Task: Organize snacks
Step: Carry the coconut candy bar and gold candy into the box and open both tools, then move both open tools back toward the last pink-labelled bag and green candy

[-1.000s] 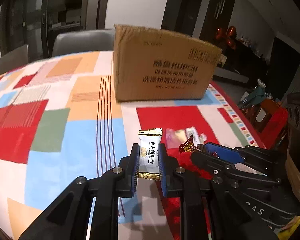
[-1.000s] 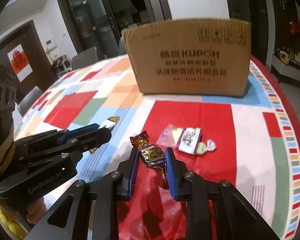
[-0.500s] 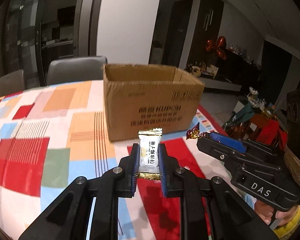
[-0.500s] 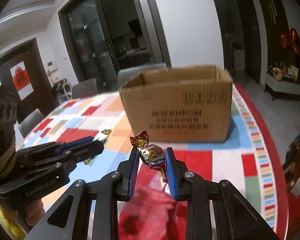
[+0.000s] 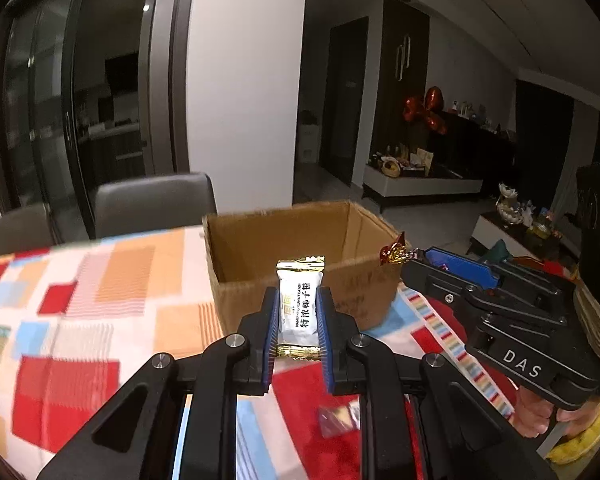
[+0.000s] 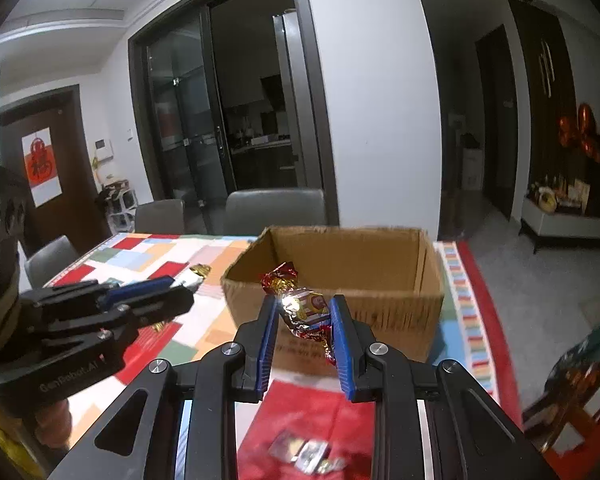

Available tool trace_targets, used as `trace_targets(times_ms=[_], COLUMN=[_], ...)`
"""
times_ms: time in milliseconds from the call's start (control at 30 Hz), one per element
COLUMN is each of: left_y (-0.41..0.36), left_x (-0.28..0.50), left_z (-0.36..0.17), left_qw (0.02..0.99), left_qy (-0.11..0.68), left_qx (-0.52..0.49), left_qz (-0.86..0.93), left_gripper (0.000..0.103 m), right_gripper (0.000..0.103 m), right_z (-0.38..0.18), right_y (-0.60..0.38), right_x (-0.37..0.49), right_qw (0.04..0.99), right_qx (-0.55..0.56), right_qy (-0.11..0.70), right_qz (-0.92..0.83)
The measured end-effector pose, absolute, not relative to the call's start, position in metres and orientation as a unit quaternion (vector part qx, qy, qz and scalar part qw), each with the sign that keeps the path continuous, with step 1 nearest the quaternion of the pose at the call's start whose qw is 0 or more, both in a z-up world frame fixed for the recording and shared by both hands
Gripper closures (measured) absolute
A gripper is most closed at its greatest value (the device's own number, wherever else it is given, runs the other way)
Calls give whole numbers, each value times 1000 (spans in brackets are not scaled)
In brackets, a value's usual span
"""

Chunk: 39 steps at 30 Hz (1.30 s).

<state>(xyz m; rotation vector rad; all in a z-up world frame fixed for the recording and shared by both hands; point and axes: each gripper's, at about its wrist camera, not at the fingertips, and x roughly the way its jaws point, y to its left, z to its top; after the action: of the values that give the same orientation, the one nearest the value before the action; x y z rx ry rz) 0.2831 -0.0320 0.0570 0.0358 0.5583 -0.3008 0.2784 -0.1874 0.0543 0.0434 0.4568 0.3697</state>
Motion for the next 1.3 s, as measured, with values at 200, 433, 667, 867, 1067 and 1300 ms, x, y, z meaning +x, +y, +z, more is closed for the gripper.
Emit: trace_targets(times_ms=[200,433,667,867,1067,1300], left_y=[-32,-36,-39,-49,-54,-46], left_x=[309,336,361,388,390,351], left_z=[69,72,66,54,48,48], left_qw=[950,947,947,945,950,955], left_qy=[274,278,280,294,288,262], left_qx=[26,18,23,37,60,71], left_qz=[-147,-160,-157,-138,-109,-116], left_gripper=[84,84,84,84,44,39], right_gripper=[75,75,75,75,58,51], right_z=[69,74,70,61,49,45], right_y=[-184,-185,-187,-192,-196,-204], right_x=[298,320,345,368,382,355], right_qw=[960,961,960,957,954,959], right_qx=[10,13,10,19,36,27], right_qy=[213,216,229,248,270,256], right_qz=[179,173,161,147,123,119])
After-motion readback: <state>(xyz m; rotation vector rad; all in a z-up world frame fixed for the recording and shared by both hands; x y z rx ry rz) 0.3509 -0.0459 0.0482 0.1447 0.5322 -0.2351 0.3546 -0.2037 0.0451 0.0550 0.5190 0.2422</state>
